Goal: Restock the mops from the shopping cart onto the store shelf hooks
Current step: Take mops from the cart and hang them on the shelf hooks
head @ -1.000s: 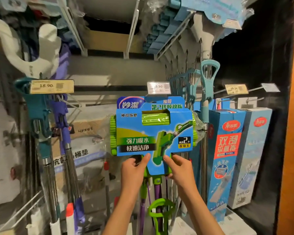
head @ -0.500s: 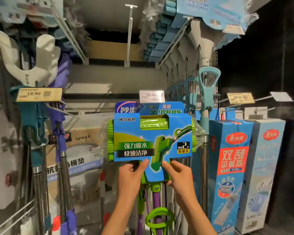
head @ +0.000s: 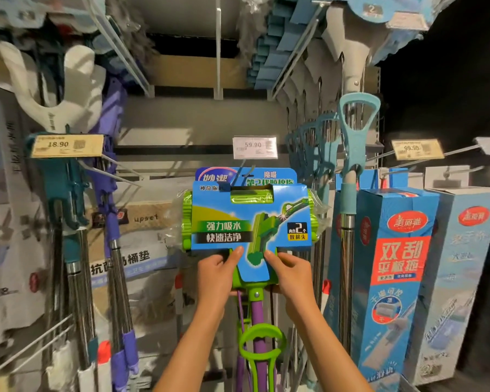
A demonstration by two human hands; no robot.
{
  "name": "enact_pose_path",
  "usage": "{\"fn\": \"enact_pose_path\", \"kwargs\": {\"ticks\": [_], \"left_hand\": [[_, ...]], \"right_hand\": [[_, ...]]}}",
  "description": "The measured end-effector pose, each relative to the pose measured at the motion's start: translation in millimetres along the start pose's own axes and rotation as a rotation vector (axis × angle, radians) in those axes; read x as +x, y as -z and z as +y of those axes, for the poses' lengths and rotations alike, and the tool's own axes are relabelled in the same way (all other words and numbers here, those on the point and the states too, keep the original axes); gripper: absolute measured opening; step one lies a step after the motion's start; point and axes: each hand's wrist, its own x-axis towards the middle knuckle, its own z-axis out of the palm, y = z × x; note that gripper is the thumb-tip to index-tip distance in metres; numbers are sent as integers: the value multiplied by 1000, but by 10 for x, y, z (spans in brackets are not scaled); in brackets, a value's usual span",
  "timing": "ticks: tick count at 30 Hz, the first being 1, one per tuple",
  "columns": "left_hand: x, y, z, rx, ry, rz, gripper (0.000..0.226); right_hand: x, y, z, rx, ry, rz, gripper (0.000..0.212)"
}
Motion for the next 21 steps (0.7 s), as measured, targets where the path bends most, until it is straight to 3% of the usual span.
{"fn": "enact_pose_path", "kwargs": {"ticks": [11,21], "left_hand": [[337,-57,-9,-24,53,-14,56],[718,-147,-257,-24,90,-27,42]], "right_hand": [[365,-217,149,44,-72,33,21],[758,-315,414,13,-102,35,16]]}}
